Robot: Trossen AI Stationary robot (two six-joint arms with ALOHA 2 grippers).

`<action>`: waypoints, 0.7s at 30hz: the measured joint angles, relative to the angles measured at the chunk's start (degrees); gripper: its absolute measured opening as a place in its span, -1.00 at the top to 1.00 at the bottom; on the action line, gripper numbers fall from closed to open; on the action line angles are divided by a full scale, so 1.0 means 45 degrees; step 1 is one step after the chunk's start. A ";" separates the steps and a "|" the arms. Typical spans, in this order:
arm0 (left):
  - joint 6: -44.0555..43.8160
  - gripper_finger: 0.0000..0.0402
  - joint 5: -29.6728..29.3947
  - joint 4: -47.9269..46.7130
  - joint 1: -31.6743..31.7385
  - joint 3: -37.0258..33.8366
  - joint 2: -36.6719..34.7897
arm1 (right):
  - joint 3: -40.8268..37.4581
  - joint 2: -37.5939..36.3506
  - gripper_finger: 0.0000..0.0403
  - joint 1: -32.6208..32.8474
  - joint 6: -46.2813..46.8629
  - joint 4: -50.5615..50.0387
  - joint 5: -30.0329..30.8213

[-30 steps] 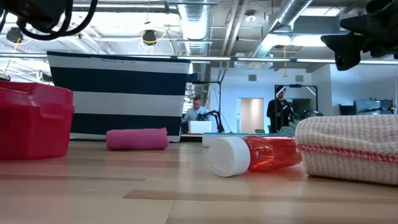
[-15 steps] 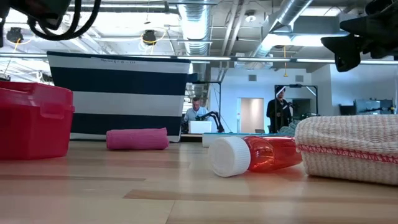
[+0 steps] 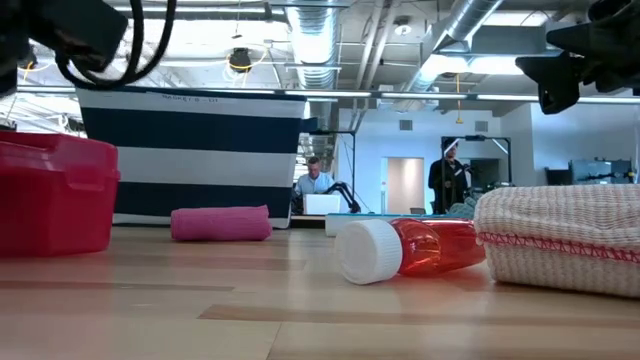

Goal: Pick & place medical supplies in basket/bin
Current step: Put the red first aid kit into the blue bin

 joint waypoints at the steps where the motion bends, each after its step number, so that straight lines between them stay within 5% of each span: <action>1: -0.0008 0.17 -0.0066 -0.0078 0.0006 -0.0011 0.0048 | 0.0000 0.0000 -0.16 0.0000 0.0000 0.0016 0.0000; 6: 0.0332 0.30 -0.0157 -0.0256 0.0026 -0.0010 0.0173 | 0.0000 -0.0002 -0.16 0.0002 -0.0003 0.0004 0.0000; 12: 0.0259 0.80 -0.0250 -0.0198 0.0095 0.0005 0.0191 | 0.0000 -0.0005 -0.16 0.0000 -0.0011 -0.0025 0.0004; 21: 0.1061 0.83 -0.2055 0.0300 0.0222 0.1702 0.0236 | 0.0000 -0.0005 -0.16 0.0001 -0.0015 -0.0005 0.0000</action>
